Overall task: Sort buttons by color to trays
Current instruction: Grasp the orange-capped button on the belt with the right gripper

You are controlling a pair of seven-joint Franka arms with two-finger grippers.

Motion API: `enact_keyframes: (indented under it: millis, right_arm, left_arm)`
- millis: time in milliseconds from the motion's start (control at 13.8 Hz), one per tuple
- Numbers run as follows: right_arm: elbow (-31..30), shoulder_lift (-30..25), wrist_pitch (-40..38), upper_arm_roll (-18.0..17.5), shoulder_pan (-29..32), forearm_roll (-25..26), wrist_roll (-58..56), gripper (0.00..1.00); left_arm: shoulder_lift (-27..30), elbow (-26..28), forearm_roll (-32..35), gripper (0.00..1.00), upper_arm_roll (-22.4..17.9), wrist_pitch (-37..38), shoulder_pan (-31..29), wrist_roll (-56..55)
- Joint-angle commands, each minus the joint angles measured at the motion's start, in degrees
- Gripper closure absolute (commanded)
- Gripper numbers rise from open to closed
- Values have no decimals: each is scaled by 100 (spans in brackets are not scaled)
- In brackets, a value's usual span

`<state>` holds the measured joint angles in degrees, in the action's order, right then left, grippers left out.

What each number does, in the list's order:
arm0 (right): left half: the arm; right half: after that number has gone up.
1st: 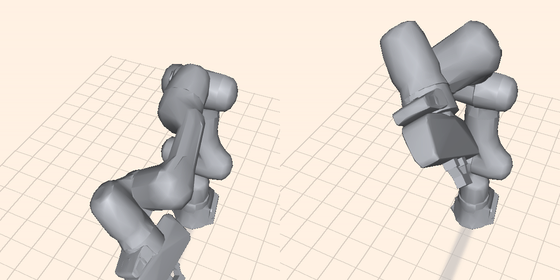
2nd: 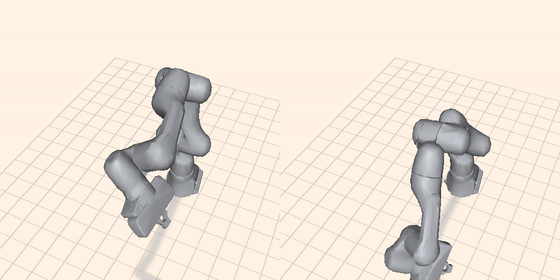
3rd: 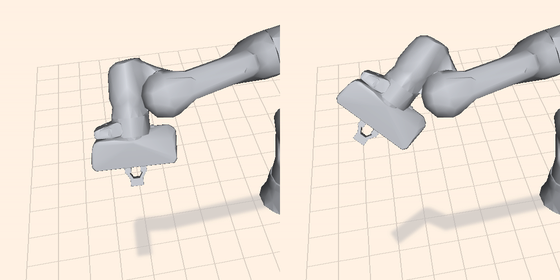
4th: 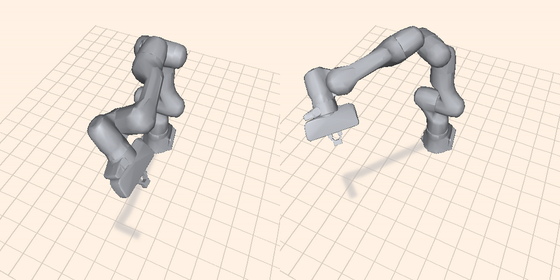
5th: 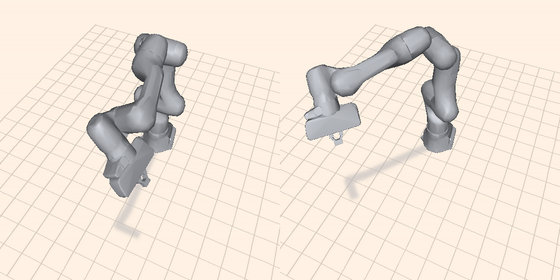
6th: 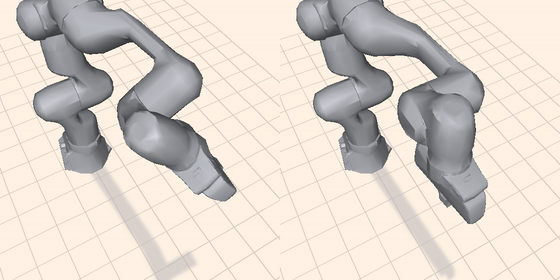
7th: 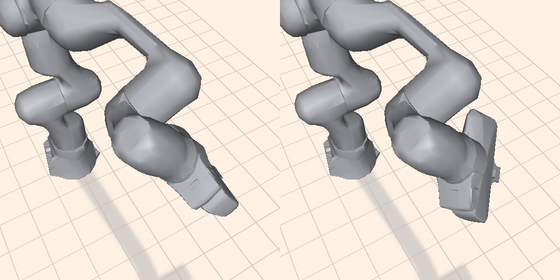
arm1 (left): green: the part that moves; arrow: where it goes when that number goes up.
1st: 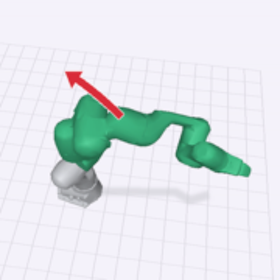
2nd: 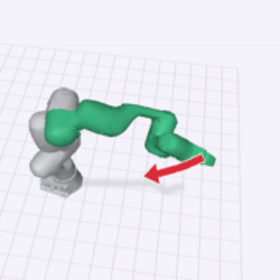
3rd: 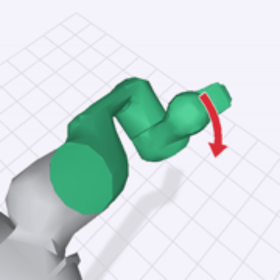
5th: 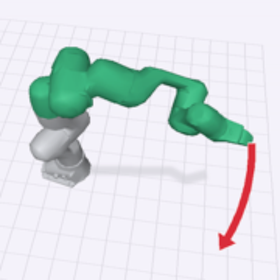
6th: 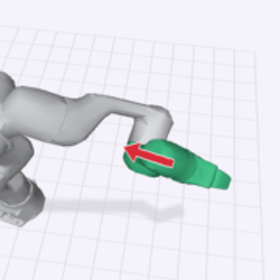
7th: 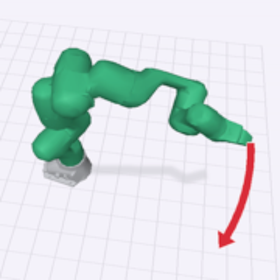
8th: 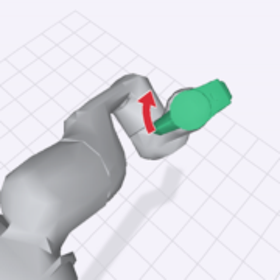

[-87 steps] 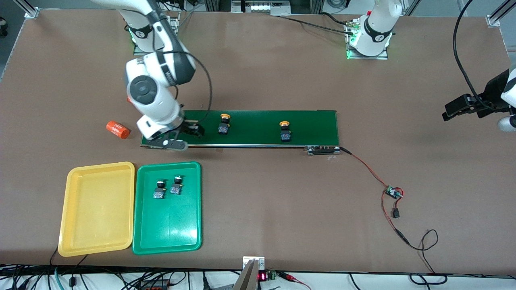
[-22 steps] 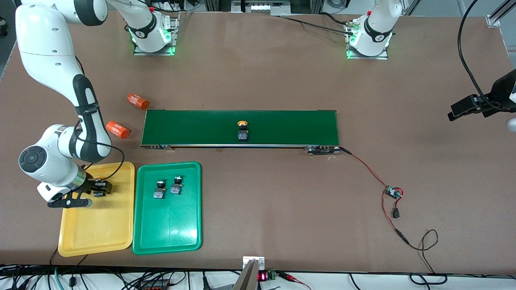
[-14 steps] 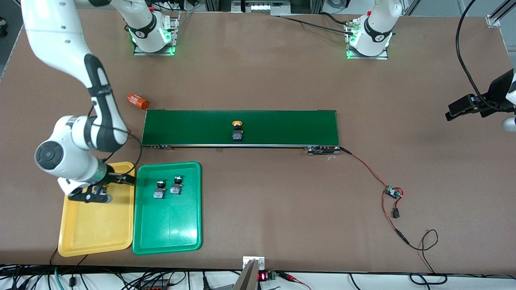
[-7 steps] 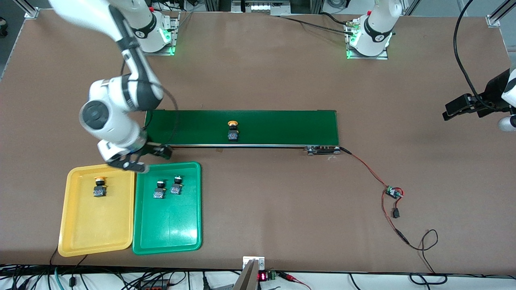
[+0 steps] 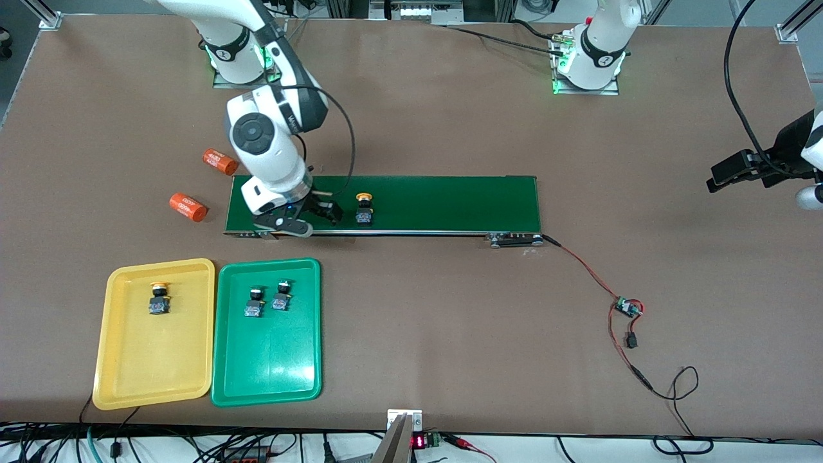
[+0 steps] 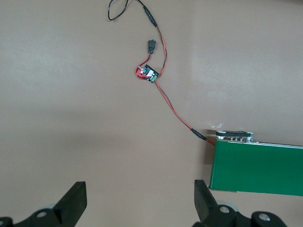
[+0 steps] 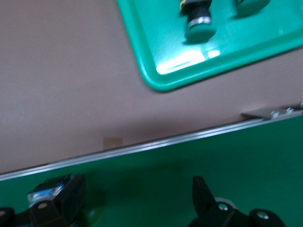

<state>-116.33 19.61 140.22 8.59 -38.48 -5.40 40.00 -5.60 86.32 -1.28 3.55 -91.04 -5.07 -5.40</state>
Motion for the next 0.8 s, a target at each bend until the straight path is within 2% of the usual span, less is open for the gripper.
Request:
enact_keyframes:
  millis: [0,723]
  right_arm:
    - [-153,-116,67,72,-212,-58,104,0]
    - [-135,104,84,72,-608,-58,113,0]
  left_arm:
    - [59,-10,-30,0,6,78,-38,92]
    - [51,-10,-30,0,-3,69,-47,92]
